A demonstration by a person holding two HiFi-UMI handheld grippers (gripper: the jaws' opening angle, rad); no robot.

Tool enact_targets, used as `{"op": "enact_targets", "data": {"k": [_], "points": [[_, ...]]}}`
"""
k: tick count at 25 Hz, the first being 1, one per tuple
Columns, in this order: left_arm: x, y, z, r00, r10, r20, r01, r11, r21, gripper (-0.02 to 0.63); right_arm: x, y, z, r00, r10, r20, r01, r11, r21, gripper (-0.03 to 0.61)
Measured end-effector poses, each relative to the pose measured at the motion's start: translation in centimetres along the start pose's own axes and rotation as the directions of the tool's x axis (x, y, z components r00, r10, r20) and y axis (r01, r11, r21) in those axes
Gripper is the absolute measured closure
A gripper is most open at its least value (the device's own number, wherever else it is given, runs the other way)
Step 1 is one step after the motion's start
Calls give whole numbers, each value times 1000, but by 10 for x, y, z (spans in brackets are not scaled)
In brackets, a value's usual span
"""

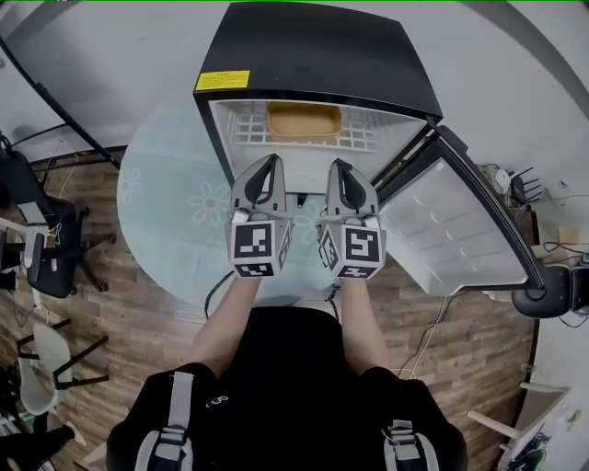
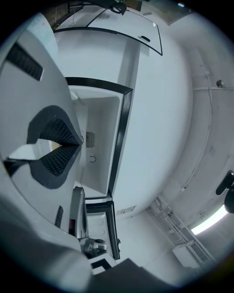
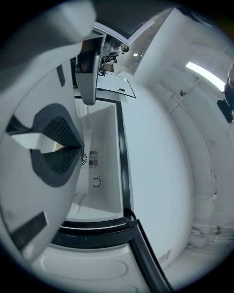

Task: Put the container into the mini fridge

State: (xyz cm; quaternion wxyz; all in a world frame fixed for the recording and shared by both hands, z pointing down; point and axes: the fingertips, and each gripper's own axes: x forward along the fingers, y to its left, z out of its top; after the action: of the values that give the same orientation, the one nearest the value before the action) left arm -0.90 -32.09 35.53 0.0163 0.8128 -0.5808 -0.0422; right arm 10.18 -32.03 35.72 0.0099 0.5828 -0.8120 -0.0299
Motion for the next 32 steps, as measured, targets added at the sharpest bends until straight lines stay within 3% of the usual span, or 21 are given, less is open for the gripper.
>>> {"op": "enact_targets", "data": {"k": [7, 11, 17, 32], "points": [[-30, -13, -24, 999, -27, -26, 26, 999, -19, 609, -25, 24, -22, 997, 56, -45, -56, 998, 17, 574], [-36, -19, -29, 999, -41, -33, 42, 999, 19, 609, -31, 31, -27, 996, 79, -51, -78, 997, 18, 574], [-40, -18, -27, 999, -42, -10, 42, 998, 48, 609, -34, 36, -30, 994, 87, -65, -87, 996, 4, 574], [-42, -24, -42, 997, -53, -50, 55, 998, 44, 609, -38, 39, -35, 992, 98, -79, -99, 995, -3, 575]]}}
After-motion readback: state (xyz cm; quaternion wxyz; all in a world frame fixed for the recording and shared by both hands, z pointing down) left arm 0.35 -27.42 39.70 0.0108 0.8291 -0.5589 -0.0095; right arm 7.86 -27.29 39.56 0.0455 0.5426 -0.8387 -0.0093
